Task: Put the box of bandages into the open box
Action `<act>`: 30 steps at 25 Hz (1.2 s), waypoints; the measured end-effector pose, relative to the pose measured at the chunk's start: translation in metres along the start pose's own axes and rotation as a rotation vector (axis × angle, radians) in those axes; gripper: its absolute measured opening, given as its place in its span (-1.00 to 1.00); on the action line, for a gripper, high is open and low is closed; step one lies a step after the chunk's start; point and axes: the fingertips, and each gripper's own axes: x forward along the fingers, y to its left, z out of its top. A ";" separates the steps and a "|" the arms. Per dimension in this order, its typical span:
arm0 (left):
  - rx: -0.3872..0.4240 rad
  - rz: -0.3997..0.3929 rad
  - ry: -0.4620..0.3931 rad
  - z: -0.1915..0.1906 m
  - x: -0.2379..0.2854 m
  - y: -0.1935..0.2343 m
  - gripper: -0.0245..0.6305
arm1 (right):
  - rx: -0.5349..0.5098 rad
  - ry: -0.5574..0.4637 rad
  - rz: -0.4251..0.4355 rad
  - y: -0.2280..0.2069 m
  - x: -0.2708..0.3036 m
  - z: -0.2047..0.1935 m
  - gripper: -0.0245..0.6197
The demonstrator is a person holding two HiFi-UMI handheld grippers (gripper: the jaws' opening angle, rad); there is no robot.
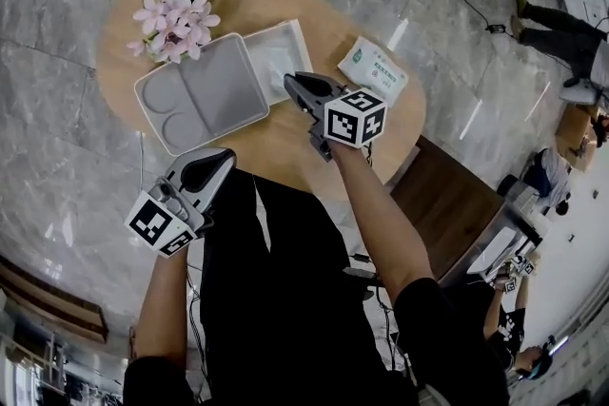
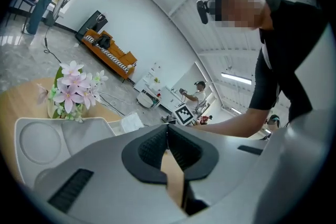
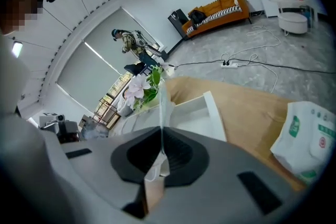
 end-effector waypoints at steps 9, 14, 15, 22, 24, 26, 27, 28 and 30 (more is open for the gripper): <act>-0.024 0.007 -0.016 -0.006 0.014 -0.001 -0.86 | -0.042 0.155 -0.079 -0.015 0.027 -0.022 -0.86; -0.046 0.012 -0.012 -0.012 0.013 0.004 -0.86 | 0.001 0.221 -0.071 -0.013 0.038 -0.033 -0.86; -0.048 0.013 -0.014 -0.012 0.013 0.004 -0.86 | -0.005 0.242 -0.074 -0.013 0.040 -0.036 -0.86; -0.054 0.004 -0.015 -0.015 0.017 0.002 -0.86 | -0.119 0.320 -0.157 -0.018 0.046 -0.046 -0.86; -0.053 0.001 -0.013 -0.015 0.018 0.002 -0.86 | -0.162 0.330 -0.191 -0.021 0.047 -0.046 -0.85; -0.050 -0.001 -0.012 -0.015 0.019 0.002 -0.86 | -0.192 0.331 -0.219 -0.024 0.047 -0.044 -0.84; -0.049 -0.003 -0.012 -0.015 0.019 0.002 -0.86 | -0.206 0.333 -0.233 -0.025 0.046 -0.044 -0.83; -0.049 -0.004 -0.011 -0.015 0.020 0.002 -0.86 | -0.222 0.336 -0.245 -0.026 0.047 -0.043 -0.80; -0.049 -0.005 -0.010 -0.014 0.020 0.003 -0.86 | -0.263 0.346 -0.270 -0.029 0.047 -0.043 -0.71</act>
